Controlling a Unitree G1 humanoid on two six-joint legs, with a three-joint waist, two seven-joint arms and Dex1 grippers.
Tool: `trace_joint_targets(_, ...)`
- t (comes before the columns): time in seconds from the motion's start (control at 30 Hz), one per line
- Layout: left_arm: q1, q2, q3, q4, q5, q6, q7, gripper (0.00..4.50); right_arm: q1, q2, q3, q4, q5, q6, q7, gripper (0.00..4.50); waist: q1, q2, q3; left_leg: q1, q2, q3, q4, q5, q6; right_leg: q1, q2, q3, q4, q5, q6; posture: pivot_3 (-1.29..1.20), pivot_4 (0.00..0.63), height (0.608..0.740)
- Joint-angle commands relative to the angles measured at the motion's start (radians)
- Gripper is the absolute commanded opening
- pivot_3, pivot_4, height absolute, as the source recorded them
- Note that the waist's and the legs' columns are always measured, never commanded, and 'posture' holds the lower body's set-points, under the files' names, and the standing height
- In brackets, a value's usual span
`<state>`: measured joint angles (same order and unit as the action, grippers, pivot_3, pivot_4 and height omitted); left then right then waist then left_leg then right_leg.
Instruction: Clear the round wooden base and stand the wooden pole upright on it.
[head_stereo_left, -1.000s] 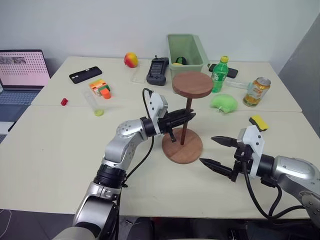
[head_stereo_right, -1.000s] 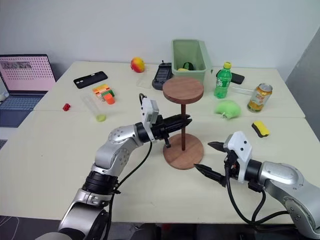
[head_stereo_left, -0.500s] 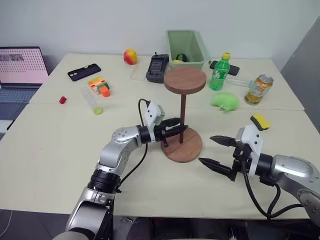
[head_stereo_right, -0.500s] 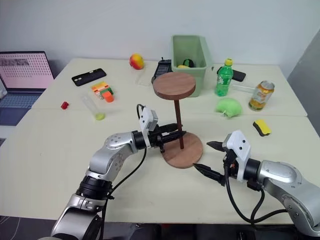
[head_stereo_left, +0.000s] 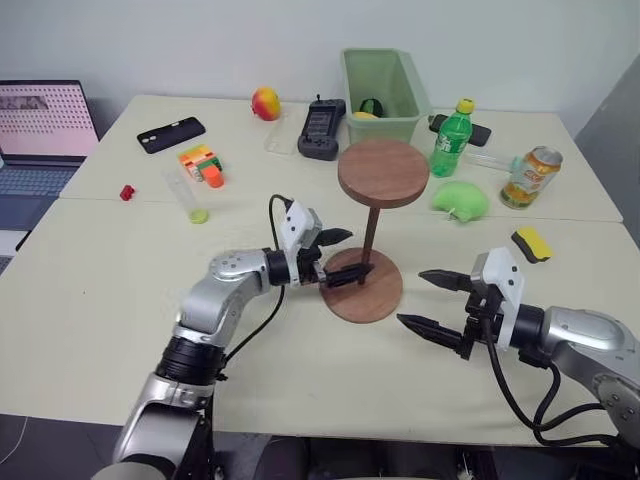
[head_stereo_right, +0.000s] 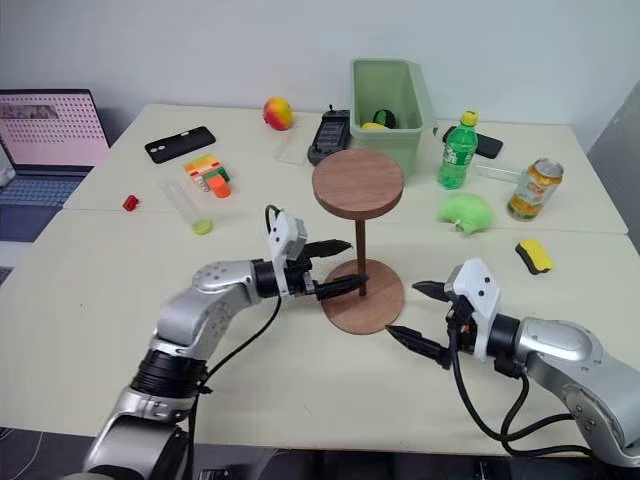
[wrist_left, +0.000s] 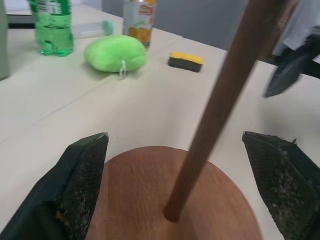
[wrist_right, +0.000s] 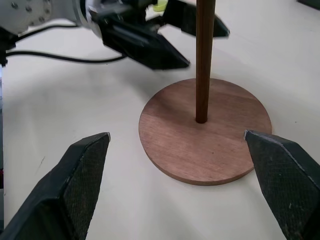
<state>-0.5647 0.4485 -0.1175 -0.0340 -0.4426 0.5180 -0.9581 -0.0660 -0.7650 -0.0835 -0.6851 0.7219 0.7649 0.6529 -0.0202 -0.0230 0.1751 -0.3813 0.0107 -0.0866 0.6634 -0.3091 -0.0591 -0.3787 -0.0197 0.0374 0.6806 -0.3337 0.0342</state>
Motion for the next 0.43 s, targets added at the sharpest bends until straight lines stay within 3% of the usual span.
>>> trace_joint_targets(0.03, -0.016, 0.076, 0.033, -0.094, -0.051, 0.063, -0.056, 4.46, -0.016, 0.001, -0.001, 0.002, -0.009, -0.035, 0.028, 4.50, -0.001, 0.000, 0.000, 0.000, 0.000, 0.000, 0.000, 0.000, 0.000, 0.000, 0.000, 0.000, 0.000, 0.000, 0.000, 0.00, 0.150, 0.740)
trace_joint_targets(0.2, 0.021, 0.299, 0.089, -0.163, -0.015, 0.072, -0.120, 4.46, -0.016, -0.025, -0.012, 0.041, -0.026, -0.063, 0.082, 4.50, -0.008, 0.001, 0.001, 0.000, 0.000, 0.001, 0.000, 0.000, 0.000, 0.000, 0.000, 0.000, 0.000, 0.000, 0.000, 0.00, 0.150, 0.740)
trace_joint_targets(0.43, 0.003, 0.474, 0.171, -0.036, 0.010, 0.077, -0.155, 4.46, -0.020, -0.082, -0.057, 0.117, -0.036, -0.102, 0.182, 4.50, -0.007, 0.002, 0.003, 0.000, 0.000, 0.000, 0.000, -0.001, 0.001, 0.000, 0.000, 0.000, 0.001, 0.000, 0.000, 0.00, 0.150, 0.740)
